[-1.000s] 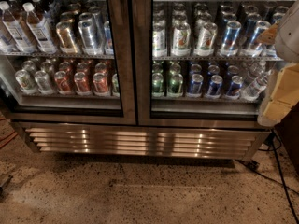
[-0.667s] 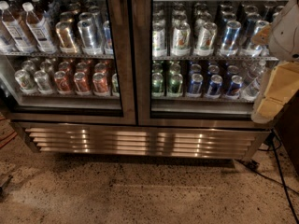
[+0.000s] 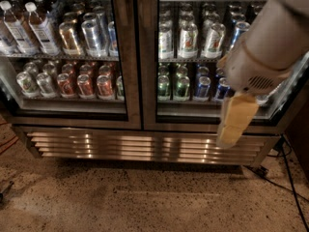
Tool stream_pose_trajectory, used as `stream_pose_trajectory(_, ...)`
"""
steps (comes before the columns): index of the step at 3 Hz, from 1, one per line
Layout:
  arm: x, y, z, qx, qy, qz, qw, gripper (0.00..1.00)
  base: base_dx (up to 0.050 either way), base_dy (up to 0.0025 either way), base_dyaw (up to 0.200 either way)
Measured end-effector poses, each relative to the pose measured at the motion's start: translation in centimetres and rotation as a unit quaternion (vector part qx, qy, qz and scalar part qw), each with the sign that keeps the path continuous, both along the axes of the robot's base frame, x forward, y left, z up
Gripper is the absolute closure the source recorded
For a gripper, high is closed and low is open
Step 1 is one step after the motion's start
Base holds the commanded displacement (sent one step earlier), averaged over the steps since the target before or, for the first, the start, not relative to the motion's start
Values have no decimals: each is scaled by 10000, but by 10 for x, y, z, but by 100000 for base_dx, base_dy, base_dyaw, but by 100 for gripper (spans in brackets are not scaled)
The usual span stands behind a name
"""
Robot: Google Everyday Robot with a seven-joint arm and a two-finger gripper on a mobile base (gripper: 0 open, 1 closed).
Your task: Open left fridge door
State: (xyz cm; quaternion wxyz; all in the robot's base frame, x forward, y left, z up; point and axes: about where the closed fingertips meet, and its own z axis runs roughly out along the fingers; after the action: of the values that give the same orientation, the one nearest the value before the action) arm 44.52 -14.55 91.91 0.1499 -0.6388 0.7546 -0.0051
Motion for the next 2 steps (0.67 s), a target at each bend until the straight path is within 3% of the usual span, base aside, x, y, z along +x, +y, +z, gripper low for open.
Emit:
stream_pose_trajectory(1,-15,35,-41,-363,152,314,9987,0,0,0,0)
stream_pose_trajectory(2,-15,35,-41,-355,148,320,9987,0,0,0,0)
